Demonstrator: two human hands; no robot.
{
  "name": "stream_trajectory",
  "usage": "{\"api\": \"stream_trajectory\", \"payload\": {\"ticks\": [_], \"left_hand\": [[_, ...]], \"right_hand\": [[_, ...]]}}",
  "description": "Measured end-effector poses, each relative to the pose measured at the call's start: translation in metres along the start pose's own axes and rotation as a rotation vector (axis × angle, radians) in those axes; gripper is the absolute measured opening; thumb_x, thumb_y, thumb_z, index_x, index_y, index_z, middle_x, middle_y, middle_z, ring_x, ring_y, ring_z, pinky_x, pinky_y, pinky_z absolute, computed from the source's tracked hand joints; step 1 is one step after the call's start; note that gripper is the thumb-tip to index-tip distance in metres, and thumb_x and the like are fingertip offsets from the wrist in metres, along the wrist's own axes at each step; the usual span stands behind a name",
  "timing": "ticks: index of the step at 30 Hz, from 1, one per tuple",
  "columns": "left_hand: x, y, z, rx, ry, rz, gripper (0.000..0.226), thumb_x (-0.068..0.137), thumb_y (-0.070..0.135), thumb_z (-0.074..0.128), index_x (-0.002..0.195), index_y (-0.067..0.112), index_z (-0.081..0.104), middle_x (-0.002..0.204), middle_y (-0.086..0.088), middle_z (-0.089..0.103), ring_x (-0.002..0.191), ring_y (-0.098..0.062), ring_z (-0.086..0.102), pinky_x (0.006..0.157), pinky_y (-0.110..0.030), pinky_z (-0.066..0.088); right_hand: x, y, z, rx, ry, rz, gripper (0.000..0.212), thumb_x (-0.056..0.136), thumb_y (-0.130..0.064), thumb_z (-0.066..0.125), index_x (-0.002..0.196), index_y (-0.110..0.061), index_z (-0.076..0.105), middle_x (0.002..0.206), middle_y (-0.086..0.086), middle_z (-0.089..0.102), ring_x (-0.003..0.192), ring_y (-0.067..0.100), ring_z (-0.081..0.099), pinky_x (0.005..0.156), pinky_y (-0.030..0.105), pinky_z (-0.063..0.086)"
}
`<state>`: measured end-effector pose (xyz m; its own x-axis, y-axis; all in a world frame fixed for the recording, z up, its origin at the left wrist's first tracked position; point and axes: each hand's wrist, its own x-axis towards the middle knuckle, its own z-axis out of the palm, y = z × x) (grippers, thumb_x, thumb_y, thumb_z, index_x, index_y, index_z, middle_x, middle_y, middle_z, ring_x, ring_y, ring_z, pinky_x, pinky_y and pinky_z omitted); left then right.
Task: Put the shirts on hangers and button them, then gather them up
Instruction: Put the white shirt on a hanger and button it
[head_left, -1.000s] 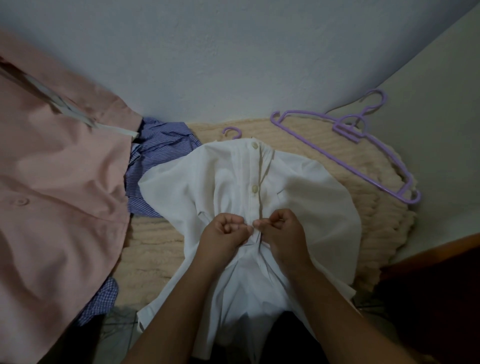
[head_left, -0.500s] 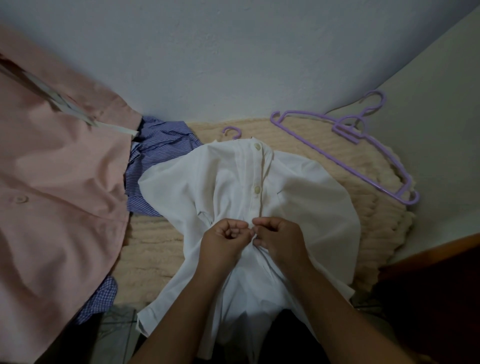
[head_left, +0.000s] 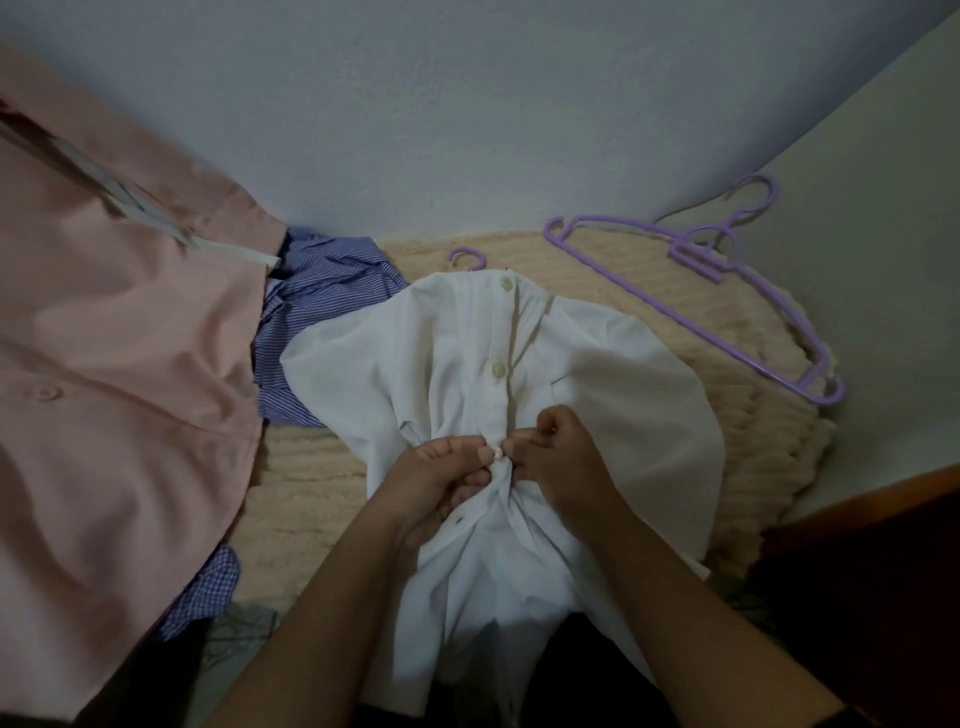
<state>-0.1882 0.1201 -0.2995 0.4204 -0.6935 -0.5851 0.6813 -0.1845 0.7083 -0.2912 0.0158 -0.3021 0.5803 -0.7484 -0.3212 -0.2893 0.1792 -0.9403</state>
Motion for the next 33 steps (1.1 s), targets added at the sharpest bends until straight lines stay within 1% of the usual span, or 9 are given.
{"api": "stream_trajectory", "payload": {"ticks": [2,5,10,14,17,19,24,31,33], "left_hand": [[0.001,0.003,0.000,0.032,0.018,0.013,0.019,0.072,0.006,0.073,0.089,0.003,0.065,0.058,-0.007,0.061,0.046,-0.010,0.054,0.047,-0.019,0.048],[-0.001,0.007,-0.001,0.132,0.075,0.125,0.028,0.063,0.007,0.079,0.087,0.006,0.066,0.070,-0.008,0.068,0.063,-0.016,0.062,0.072,-0.029,0.054],[-0.008,0.010,0.001,0.376,0.127,0.269,0.025,0.074,-0.002,0.077,0.095,0.003,0.065,0.072,-0.004,0.068,0.062,-0.010,0.061,0.055,-0.015,0.048],[-0.008,-0.006,0.002,0.538,0.215,0.340,0.025,0.074,0.002,0.078,0.096,0.006,0.066,0.076,-0.001,0.068,0.065,-0.007,0.062,0.066,-0.016,0.051],[-0.007,-0.014,0.000,0.533,0.294,0.360,0.018,0.079,0.004,0.073,0.096,0.010,0.067,0.073,0.001,0.066,0.060,-0.001,0.060,0.062,-0.013,0.047],[-0.007,-0.016,-0.002,0.467,0.328,0.346,0.018,0.082,0.005,0.071,0.097,0.012,0.066,0.073,0.000,0.065,0.056,-0.002,0.057,0.056,-0.013,0.046],[-0.008,-0.022,-0.008,0.240,0.325,0.250,0.022,0.082,0.004,0.071,0.103,0.007,0.064,0.073,-0.005,0.066,0.065,-0.015,0.058,0.069,-0.029,0.051],[-0.008,-0.025,-0.005,0.215,0.294,0.253,0.023,0.082,0.005,0.071,0.103,0.007,0.064,0.076,-0.008,0.066,0.067,-0.018,0.058,0.072,-0.033,0.050],[-0.008,-0.025,-0.006,0.211,0.294,0.258,0.023,0.082,0.005,0.071,0.103,0.007,0.064,0.078,-0.009,0.066,0.070,-0.020,0.060,0.075,-0.034,0.051]], "right_hand": [[0.002,-0.007,-0.001,0.032,0.007,-0.030,0.033,0.080,0.003,0.064,0.079,-0.017,0.038,0.073,0.011,0.058,0.054,0.014,0.052,0.051,0.026,0.047],[0.012,-0.026,-0.003,0.178,0.084,-0.054,0.026,0.085,0.007,0.053,0.082,-0.013,0.036,0.068,0.014,0.060,0.046,0.016,0.055,0.046,0.027,0.047],[0.025,-0.054,-0.010,0.245,0.093,-0.156,0.022,0.091,0.005,0.044,0.084,-0.015,0.042,0.094,0.010,0.062,0.076,0.019,0.068,0.067,0.028,0.057],[0.003,-0.040,-0.010,0.049,0.137,-0.112,0.019,0.090,-0.002,0.052,0.084,-0.020,0.047,0.087,0.004,0.063,0.066,0.012,0.062,0.055,0.024,0.049],[-0.018,-0.014,0.001,-0.050,0.098,-0.081,0.026,0.081,-0.007,0.066,0.085,-0.024,0.047,0.077,0.000,0.056,0.066,0.014,0.055,0.062,0.030,0.046],[-0.027,-0.001,0.007,-0.136,0.040,-0.022,0.036,0.076,-0.011,0.074,0.097,-0.020,0.046,0.081,-0.006,0.049,0.074,0.012,0.051,0.068,0.021,0.042],[-0.030,0.004,0.004,-0.295,0.149,-0.115,0.031,0.085,0.003,0.053,0.113,-0.008,0.047,0.067,-0.007,0.046,0.055,-0.001,0.047,0.051,0.008,0.036],[-0.029,0.000,0.004,-0.440,0.063,-0.088,0.042,0.082,-0.012,0.066,0.114,-0.018,0.040,0.082,-0.007,0.048,0.078,0.012,0.052,0.071,0.024,0.042],[-0.028,0.000,0.004,-0.448,0.111,-0.115,0.036,0.084,-0.003,0.054,0.115,-0.014,0.042,0.074,-0.006,0.048,0.070,0.013,0.052,0.062,0.018,0.041]]}}
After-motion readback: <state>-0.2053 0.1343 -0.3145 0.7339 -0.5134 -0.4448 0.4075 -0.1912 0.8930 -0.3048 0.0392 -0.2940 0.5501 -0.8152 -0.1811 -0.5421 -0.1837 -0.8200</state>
